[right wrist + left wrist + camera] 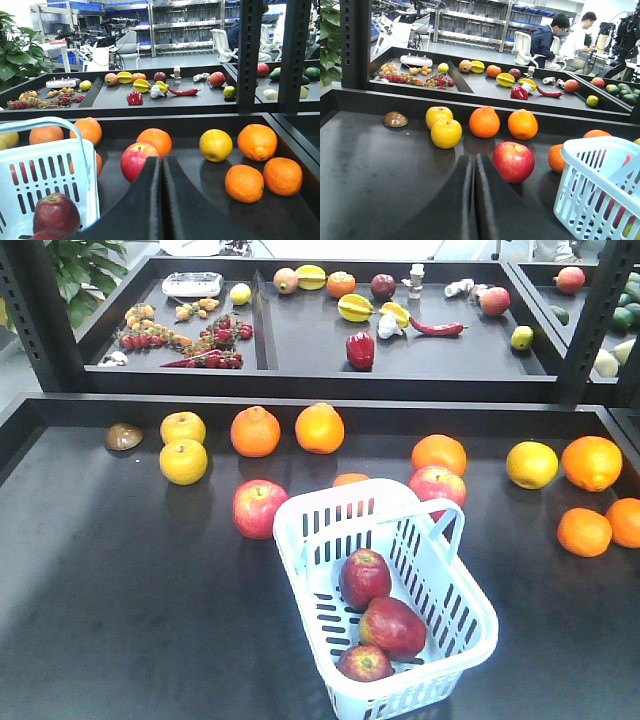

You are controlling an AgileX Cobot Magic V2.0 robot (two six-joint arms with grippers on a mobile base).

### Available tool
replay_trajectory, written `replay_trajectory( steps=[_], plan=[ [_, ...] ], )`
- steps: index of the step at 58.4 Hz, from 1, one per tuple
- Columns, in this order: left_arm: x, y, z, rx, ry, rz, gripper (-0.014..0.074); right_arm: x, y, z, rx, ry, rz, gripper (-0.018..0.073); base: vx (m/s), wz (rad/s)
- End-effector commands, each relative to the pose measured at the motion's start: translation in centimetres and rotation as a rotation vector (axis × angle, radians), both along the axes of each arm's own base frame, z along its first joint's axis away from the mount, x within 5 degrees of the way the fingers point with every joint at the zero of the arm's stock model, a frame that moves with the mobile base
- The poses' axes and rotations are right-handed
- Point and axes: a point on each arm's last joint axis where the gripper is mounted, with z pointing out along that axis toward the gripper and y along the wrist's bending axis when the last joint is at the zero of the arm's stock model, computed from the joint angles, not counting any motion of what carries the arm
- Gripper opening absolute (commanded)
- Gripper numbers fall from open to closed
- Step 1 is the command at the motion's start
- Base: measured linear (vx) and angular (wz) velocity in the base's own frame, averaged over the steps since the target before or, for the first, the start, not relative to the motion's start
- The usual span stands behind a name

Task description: Pick three apples into basket with both arms

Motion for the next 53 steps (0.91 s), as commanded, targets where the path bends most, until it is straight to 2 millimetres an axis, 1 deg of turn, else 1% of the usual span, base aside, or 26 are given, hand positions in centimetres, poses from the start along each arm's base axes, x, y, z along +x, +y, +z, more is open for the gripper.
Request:
replay_trajectory(
  steps=[1,53],
  plan=[
    [-0.21,0.13,1.57,-0.021,-0.107,0.014,-0.0006,-0.06,0.02,0.34,-0.017,-0.073,0.000,-0.0009,0.00,0.00],
    [-0.21,0.13,1.57,-0.021,-0.107,0.014,-0.0006,-0.06,0.02,0.34,-0.017,-0.073,0.000,-0.0008,0.00,0.00]
  ],
)
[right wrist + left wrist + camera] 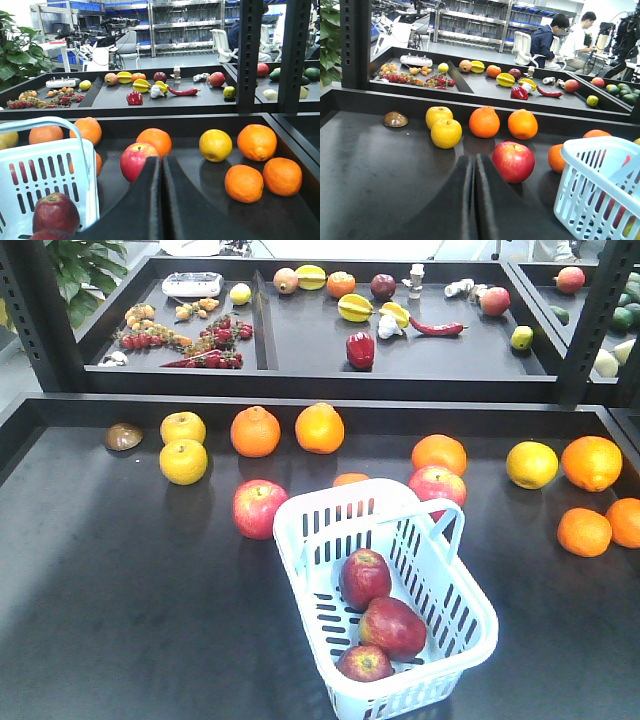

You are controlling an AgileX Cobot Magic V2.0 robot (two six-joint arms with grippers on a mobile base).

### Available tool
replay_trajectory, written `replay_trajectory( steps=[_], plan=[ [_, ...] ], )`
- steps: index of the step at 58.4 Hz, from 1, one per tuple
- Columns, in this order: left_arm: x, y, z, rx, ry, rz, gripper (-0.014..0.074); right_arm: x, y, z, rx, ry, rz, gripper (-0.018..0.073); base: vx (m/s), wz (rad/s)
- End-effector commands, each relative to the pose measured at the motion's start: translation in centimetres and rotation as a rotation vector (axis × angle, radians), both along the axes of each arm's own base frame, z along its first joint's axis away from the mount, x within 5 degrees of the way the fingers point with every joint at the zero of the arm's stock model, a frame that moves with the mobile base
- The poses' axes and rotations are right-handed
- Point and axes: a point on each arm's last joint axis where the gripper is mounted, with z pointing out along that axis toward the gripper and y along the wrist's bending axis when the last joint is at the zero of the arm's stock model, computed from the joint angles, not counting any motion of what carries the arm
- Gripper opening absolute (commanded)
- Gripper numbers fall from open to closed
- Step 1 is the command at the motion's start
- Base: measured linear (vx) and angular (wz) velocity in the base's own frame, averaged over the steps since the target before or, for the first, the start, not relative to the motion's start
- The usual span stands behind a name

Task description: Pick three apples into basket with both arms

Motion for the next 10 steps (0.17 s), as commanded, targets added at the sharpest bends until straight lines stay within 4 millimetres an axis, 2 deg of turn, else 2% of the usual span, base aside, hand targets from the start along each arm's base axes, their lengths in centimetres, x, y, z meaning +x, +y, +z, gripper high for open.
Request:
replay_trajectory(
  steps=[1,10],
  plan=[
    [-0.21,0.13,1.57,-0.021,-0.107,0.014,-0.0006,-0.06,0.02,0.35,-0.015,-0.074,0.000,-0.0008,0.00,0.00],
    [-0.21,0.13,1.57,-0.021,-0.107,0.014,-0.0006,-0.06,0.02,0.35,-0.015,-0.074,0.000,-0.0008,0.00,0.00]
  ],
)
